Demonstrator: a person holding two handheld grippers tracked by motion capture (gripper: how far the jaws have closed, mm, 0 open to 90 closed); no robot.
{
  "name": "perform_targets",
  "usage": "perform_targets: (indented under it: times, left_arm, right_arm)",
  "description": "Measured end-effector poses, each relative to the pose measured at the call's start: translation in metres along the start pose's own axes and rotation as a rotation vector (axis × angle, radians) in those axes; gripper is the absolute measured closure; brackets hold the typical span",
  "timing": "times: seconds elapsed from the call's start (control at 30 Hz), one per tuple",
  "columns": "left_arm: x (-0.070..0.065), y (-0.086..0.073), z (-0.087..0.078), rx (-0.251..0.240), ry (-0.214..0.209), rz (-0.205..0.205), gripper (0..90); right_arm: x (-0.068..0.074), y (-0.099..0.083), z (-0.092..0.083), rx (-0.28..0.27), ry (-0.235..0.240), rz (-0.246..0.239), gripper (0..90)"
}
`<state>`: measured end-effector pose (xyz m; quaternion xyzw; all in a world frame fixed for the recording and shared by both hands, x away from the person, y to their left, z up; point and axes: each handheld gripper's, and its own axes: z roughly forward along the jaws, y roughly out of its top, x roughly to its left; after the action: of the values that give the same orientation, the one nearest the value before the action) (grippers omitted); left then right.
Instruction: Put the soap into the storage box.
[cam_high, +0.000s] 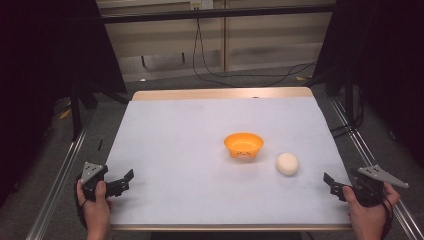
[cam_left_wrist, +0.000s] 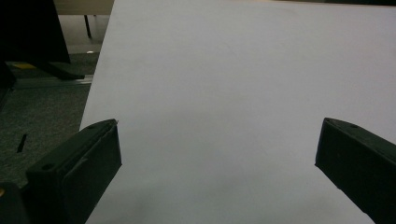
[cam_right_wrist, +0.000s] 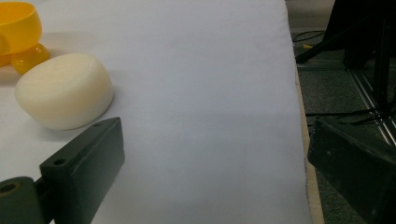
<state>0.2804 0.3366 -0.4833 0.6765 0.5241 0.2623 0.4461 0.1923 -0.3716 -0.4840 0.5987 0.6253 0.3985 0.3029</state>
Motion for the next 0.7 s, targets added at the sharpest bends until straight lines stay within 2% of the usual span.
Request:
perform_targets:
  times: [0.1, 0.27, 0.43, 0.7]
  left_arm:
    - [0.001, 0.0, 0.0, -0.001, -0.005, -0.005, 0.0]
    - [0.001, 0.0, 0.0, 0.0, -0.006, -0.003, 0.0]
    - [0.0, 0.0, 0.001, 0.003, -0.005, -0.004, 0.0]
    - [0.0, 0.0, 0.0, 0.001, -0.004, 0.0, 0.1]
  right_arm:
    - [0.0, 0.001, 0.0, 0.009, 0.003, 0.016, 3.8]
    - [0.005, 0.005, 0.001, 0.008, -0.013, -0.011, 4.7]
    - [0.015, 0.014, 0.004, -0.011, 0.02, -0.029, 5.2]
    - [0.036, 0.023, 0.012, -0.005, 0.071, -0.062, 5.1]
